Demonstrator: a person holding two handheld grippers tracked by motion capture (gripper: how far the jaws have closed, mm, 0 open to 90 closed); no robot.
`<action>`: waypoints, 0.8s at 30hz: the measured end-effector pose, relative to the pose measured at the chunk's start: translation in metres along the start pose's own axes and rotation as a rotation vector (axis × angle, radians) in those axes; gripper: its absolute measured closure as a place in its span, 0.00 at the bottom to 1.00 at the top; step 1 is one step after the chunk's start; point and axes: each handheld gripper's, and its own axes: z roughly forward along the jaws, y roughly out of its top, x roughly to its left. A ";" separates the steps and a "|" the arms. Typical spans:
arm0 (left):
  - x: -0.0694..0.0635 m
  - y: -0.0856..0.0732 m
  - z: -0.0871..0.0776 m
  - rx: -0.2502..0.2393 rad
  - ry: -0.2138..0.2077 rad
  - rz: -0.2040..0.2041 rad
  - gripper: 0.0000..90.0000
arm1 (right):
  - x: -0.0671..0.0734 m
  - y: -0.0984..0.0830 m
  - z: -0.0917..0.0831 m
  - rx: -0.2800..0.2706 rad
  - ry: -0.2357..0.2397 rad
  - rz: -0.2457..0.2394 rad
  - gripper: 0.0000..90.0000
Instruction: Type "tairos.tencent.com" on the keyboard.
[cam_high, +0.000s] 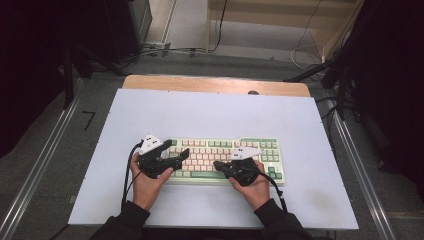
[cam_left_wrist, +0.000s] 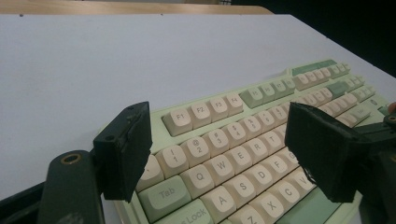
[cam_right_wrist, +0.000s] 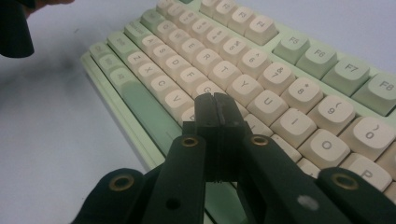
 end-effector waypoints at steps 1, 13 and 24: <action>0.000 0.000 0.000 0.001 0.000 0.002 0.27 | 0.000 0.000 0.001 0.006 -0.002 -0.002 0.97; -0.001 -0.001 0.000 0.011 -0.001 0.006 0.27 | 0.000 0.000 0.002 0.013 -0.011 -0.007 0.97; -0.001 -0.001 0.001 0.014 -0.002 0.013 0.27 | 0.000 0.000 0.002 0.011 -0.013 -0.010 0.97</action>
